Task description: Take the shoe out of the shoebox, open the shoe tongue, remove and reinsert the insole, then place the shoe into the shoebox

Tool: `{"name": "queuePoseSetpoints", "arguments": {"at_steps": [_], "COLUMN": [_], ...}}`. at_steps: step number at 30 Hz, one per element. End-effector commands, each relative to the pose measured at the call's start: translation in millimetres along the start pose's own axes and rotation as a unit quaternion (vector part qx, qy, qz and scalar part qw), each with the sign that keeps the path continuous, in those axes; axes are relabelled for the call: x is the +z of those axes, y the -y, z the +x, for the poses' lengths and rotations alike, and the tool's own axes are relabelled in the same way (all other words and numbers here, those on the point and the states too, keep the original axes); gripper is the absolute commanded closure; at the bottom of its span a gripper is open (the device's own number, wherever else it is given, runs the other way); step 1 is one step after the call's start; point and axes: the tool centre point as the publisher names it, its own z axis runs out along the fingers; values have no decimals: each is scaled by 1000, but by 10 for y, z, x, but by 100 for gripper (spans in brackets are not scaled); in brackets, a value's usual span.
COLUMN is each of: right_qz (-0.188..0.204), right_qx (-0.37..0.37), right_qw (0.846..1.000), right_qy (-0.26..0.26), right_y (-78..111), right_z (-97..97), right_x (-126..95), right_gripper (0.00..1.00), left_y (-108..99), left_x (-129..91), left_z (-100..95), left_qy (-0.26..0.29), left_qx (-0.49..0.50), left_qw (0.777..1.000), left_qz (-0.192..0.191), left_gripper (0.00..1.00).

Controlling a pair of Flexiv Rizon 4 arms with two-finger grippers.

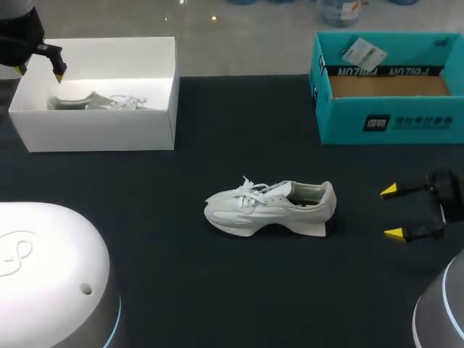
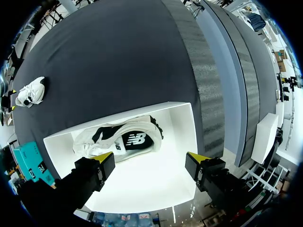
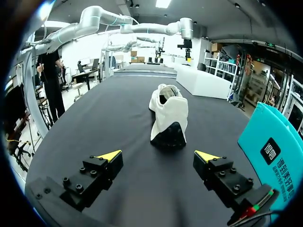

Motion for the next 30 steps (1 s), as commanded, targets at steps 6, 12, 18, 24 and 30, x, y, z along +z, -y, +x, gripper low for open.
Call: {"name": "queuePoseSetpoints", "arguments": {"at_steps": [6,12,18,24,30], "right_qz": [0,-7,-11,-19,-25], "right_qx": [-14,-22,-24,-34,-41], "right_qw": [1000,1000,1000,999,999], "right_qy": [16,19,12,14,21], "right_y": [102,193,210,151,89], "right_z": [21,9,-45,-147,-294], "right_x": [49,205,448,633,694], "right_gripper": [0,0,0,0,0], "left_y": [-4,-4,-4,-4,-4], "left_x": [-3,-3,-3,-3,-3], "left_z": [7,7,7,7,7], "left_qy": [0,0,0,0,0], "left_qx": [1,1,1,1,1], "left_qw": [1000,1000,1000,1000,1000], "left_qz": [1,1,1,1,1], "left_gripper": [0,0,0,0,0]}}
